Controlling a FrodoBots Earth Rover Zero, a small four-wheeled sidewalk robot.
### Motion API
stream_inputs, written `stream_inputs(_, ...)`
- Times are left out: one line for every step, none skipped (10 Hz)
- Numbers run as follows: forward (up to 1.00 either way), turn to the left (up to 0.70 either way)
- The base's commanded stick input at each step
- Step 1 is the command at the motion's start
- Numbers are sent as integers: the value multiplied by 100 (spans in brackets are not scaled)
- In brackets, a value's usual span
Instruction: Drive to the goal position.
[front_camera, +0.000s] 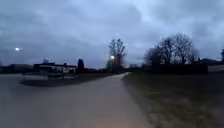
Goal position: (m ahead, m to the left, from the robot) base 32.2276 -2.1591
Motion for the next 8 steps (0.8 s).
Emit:
stream_inputs(100,4)
stream_inputs(100,4)
stream_inputs(100,4)
stream_inputs(100,4)
stream_inputs(100,4)
stream_inputs(100,4)
stream_inputs(100,4)
stream_inputs(100,4)
